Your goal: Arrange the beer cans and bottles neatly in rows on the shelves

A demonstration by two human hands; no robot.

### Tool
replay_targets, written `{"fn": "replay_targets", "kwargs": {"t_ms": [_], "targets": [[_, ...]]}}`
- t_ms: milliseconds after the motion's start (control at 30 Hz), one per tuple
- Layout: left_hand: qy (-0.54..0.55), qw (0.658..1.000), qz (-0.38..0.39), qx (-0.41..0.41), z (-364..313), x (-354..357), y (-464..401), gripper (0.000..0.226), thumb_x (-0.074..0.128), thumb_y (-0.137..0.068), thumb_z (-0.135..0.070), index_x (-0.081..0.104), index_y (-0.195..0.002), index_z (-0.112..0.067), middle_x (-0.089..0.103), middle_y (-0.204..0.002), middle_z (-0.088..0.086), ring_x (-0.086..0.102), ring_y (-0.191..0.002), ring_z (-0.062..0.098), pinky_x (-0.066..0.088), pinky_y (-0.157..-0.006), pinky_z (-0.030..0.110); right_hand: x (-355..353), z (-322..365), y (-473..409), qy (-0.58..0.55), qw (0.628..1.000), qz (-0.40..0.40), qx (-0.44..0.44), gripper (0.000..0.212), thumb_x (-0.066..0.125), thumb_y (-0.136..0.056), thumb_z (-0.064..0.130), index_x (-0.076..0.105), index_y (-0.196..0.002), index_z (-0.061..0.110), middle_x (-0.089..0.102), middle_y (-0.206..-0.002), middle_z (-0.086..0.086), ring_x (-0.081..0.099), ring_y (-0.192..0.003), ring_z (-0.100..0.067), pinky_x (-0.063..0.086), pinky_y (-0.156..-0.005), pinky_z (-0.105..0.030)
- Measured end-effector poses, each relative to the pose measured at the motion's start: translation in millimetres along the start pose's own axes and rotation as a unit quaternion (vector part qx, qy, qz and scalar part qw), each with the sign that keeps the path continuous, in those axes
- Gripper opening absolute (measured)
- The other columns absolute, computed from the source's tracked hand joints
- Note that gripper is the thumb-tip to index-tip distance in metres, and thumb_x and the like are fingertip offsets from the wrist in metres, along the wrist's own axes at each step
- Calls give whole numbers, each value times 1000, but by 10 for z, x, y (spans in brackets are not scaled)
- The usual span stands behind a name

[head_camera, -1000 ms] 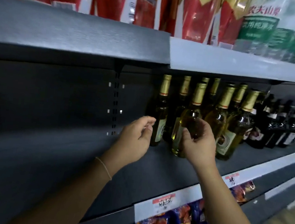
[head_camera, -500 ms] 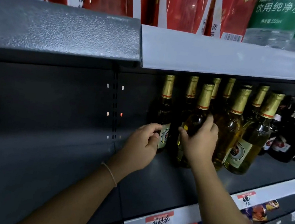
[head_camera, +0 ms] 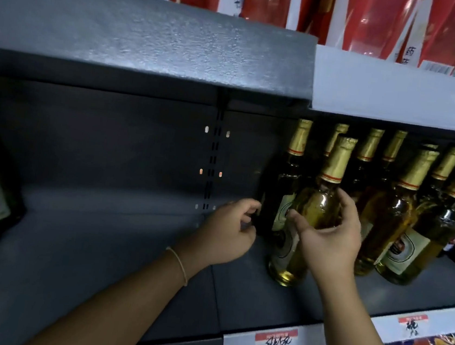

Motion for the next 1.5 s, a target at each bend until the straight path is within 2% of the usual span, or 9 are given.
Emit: {"fn": "replay_targets", "kwargs": {"t_ms": [200,367,467,600,767,933,1233,1400,1500], "targets": [[6,999,18,-35,215,-369,232,56,59,-91,-14,39,-143,-19,49,-140,-1,51,-121,9,45,-105,32,363,363,409,-21,998,57,-18,87,92,-62,34,46,-136,32,58,-129,4,56,-119,-13,48,-104,-40],[27,994,56,-91,481,-764,500,70,65,-89,-16,29,-149,-19,43,-145,-4,46,-125,8,41,-107,27,839,696,749,-38,993,111,-35,84,92,-62,34,48,-133,34,61,-125,6,58,-115,-10,50,-102,-35],[36,991,67,-110,625,-1016,678,62,69,-86,-15,37,-138,-26,52,-114,-19,48,-109,2,45,-90,13,1138,934,933,-77,984,154,-35,67,92,-64,21,53,-115,41,66,-108,15,64,-98,6,52,-85,-16],[53,989,34,-136,949,-1318,841,61,76,-59,-36,50,-114,-33,65,-111,-6,62,-109,14,52,-95,44,1587,1181,1148,-119,968,217,-45,62,89,-65,4,56,-106,35,70,-94,16,66,-87,8,54,-81,-14],[83,986,-18,-145,1294,-1686,1016,59,74,-58,-25,52,-113,-33,68,-107,-1,65,-104,15,54,-93,44,2124,1372,1393,-163,941,292,-51,72,85,-69,-2,52,-129,17,69,-107,12,67,-100,3,54,-90,-22],[113,976,-95,-160,1542,-1986,1177,58,76,-69,-7,50,-117,-29,66,-104,-5,63,-98,6,53,-88,26,2531,1629,1533,-182,906,372,-92,71,76,-74,-13,47,-137,5,70,-110,4,68,-104,-6,53,-87,-19],[96,946,-219,-219,1924,-2231,1323,64,79,-68,-11,48,-122,-27,64,-109,-7,61,-102,11,51,-87,25,3091,1751,1607,-208,867,446,-79,79,66,-83,-15,34,-144,23,62,-131,-2,61,-120,-11,48,-105,-34],[93,927,-283,-230,1990,-2310,1335,60,76,-73,-9,46,-121,-30,62,-107,-9,59,-99,9,43,-77,17,3306,1835,1580,-150,853,488,-110,70,67,-88,-1,36,-131,46,54,-133,18,54,-118,12,44,-104,-18],[85,913,-325,-232,2028,-2363,1361,57,78,-72,-12,48,-116,-31,62,-102,-10,60,-94,7,44,-69,14,3358,1802,1613,-144,857,485,-100,68,68,-90,8,34,-135,45,55,-128,19,53,-112,20,45,-97,-11]]}}
Point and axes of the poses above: each hand's wrist, its own y-axis away from the middle knuckle, its own x-axis out of the palm, z = x × y, the point moved 6 cm from there along -y, towards the middle knuckle
